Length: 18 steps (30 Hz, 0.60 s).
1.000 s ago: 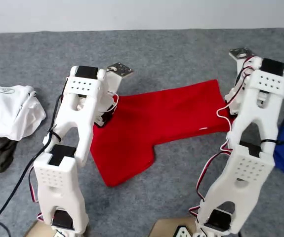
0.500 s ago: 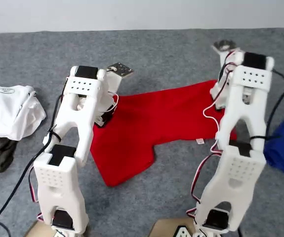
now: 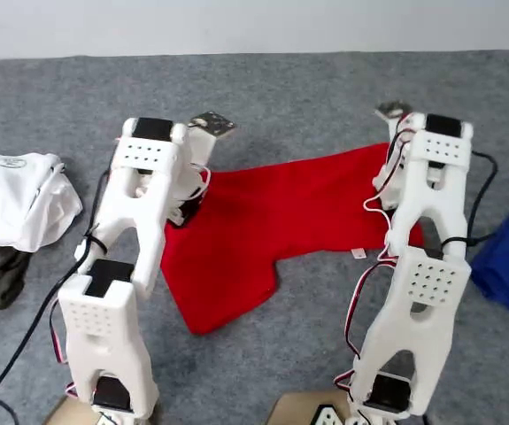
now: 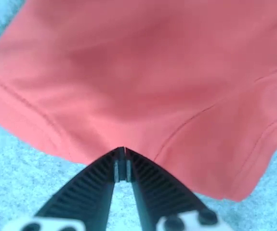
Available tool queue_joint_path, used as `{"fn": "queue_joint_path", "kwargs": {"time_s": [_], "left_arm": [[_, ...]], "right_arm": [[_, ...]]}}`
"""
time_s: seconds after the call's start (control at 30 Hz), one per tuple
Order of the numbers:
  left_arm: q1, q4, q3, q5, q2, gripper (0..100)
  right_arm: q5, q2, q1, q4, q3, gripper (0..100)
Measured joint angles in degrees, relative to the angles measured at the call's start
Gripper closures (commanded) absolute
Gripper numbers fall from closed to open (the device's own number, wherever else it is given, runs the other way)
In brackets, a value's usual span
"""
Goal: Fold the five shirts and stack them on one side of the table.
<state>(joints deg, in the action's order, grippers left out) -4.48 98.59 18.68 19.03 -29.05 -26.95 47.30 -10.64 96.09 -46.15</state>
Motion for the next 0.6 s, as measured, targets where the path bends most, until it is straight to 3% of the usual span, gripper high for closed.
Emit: {"fn": "queue_joint_path", "kwargs": {"time_s": [0.13, 0.6], "left_arm": [[3.9, -0.6, -0.7, -1.8, 0.0, 96], [3.4, 0.2, -2.2, -1.8, -12.7, 97]], "right_arm": [[0.0, -3.7, 0.0, 2.4, -3.8, 98.9], [0.2, -13.1, -2.5, 4.2, -4.8, 98.9]]}}
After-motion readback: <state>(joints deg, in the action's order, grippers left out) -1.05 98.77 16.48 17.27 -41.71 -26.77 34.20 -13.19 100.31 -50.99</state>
